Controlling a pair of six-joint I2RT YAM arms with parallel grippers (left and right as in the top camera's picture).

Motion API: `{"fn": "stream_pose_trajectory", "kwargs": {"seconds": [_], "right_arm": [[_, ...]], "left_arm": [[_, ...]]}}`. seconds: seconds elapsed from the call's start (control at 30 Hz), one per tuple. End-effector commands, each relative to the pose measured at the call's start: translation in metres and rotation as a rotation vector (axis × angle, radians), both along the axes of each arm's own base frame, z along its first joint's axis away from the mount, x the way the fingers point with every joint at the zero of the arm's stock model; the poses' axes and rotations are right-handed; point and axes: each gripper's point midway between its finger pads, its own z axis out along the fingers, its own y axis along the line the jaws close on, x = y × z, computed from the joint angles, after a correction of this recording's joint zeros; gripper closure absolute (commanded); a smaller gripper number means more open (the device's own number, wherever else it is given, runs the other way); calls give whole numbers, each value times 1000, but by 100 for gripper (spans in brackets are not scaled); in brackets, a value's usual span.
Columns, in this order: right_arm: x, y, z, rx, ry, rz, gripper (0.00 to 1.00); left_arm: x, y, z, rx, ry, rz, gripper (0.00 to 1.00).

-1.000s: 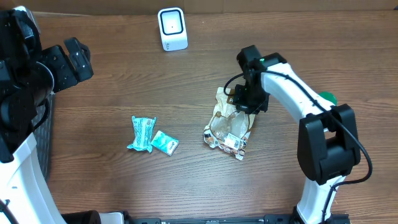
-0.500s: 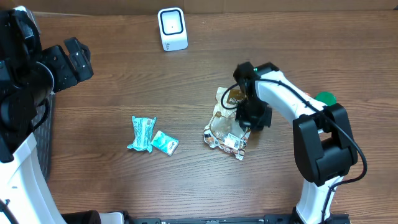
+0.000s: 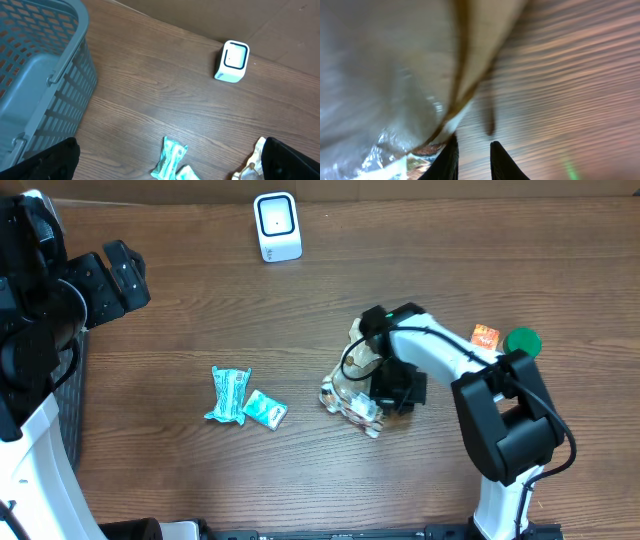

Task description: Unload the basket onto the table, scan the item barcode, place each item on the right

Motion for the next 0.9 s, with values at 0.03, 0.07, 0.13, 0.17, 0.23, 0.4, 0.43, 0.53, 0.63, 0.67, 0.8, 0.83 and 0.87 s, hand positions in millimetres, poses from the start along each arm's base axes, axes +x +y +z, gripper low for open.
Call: {"fn": "stream_pose_trajectory", "kwargs": {"seconds": [0.03,0.07,0.13,0.17,0.23,0.4,0.43,0.53,0.63,0.67,0.8,0.83,0.87], "right_arm": [[-4,47,-7,91,-58,94,80],[-1,53,-6,103,-76,112,80],[6,63,-1,127,-103,143,80],[12,68,2,140,-123,145,78],[26,82,9,188,-169,154,76],[64,143,25,475,-315,196,76],[73,153,29,520,-356,201,76],[93,168,39,575,-448,213,76],[126,158,67,584,-517,217,76],[135,151,75,578,-534,208,76],[177,107,91,485,-628,140,76],[188,91,91,450,-652,113,76],[196,77,89,415,-669,90,76]], "left_arm": [[0,3,3,1,-11,17,0],[0,3,3,1,-11,17,0],[0,3,3,1,-11,17,0],[0,3,3,1,-11,17,1],[0,3,3,1,-11,17,1],[0,3,3,1,-11,17,1],[0,3,3,1,-11,17,1],[0,3,3,1,-11,17,0],[0,3,3,1,-11,17,0],[0,3,3,1,-11,17,0],[0,3,3,1,-11,17,1],[0,3,3,1,-11,17,0],[0,3,3,1,-11,17,1]]}}
